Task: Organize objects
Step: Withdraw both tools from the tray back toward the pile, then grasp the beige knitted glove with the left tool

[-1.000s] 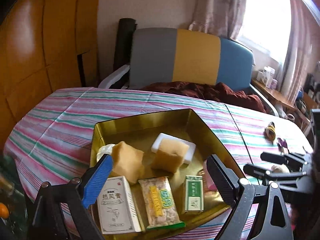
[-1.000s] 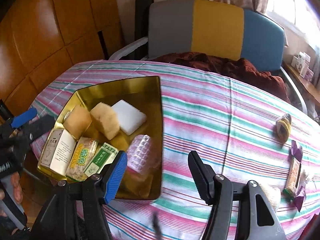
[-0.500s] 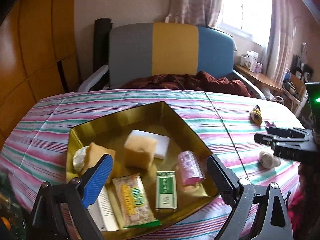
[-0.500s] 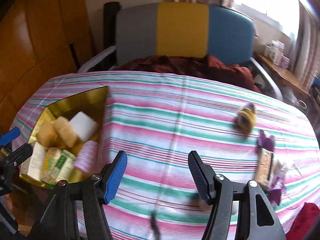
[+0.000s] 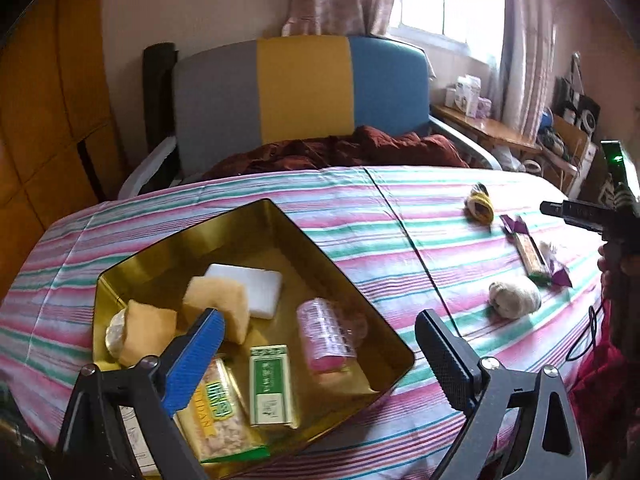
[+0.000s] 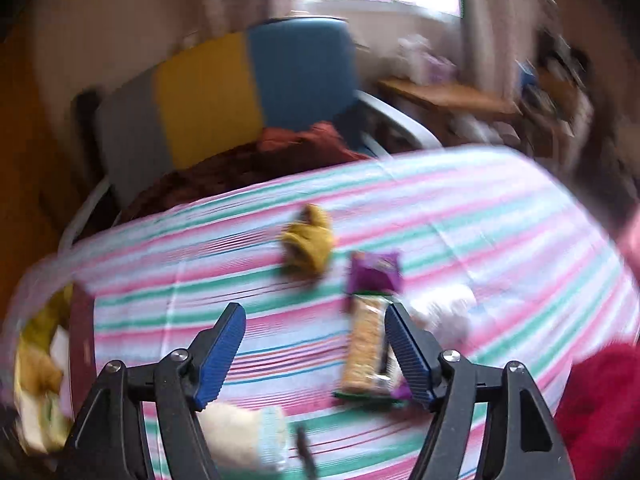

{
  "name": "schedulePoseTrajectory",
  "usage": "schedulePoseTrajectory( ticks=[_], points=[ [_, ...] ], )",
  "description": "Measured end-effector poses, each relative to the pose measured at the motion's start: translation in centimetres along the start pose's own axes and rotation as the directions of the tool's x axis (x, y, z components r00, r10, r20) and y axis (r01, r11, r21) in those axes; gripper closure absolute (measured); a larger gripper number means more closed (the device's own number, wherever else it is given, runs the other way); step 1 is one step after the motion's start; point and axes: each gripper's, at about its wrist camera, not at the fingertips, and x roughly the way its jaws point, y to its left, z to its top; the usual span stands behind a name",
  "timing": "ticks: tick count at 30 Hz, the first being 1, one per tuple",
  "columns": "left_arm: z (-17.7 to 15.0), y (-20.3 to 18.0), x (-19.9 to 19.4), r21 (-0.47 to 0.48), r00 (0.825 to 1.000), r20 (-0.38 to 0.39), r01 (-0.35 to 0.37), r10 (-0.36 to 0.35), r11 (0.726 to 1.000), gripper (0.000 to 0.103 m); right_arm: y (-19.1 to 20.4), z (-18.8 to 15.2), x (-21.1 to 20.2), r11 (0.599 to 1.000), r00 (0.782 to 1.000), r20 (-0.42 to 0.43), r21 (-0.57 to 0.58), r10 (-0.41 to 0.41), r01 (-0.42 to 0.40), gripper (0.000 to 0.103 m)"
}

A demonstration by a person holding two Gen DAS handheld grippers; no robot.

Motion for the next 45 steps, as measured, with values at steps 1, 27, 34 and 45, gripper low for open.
schedulePoseTrajectory(
  ticks=[1, 27, 34, 45],
  points=[
    [0.0, -0.5, 0.3, 0.011, 1.0, -0.008, 0.008, -0.008, 1.0, 0.005, -1.3, 0.0, 0.4, 0.998, 1.0, -0.018, 0.063, -0.001, 0.002, 0.029],
    [1.2, -14.3, 7.8, 0.193, 0.943, -0.203, 0.303, -0.265, 0.933, 0.006, -12.4, -1.6, -0.5, 0.825, 0.999, -0.026, 0.565, -0.021, 0.032, 0.022],
    [2.8, -18.2, 10.3, 0.178, 0.92, -0.235, 0.357, -0.313, 0.917, 0.003, -13.8, -2.1, -0.4, 0.78, 1.0, -0.014, 0.625, 0.011, 0.001, 0.021],
    [2.4, -22.8, 15.5, 0.185, 0.906, -0.308, 0.355, -0.289, 0.916, 0.025, -13.4, -1.9, 1.4, 0.786, 0.997, -0.058, 0.618, 0.059, -0.01, 0.021]
  ],
)
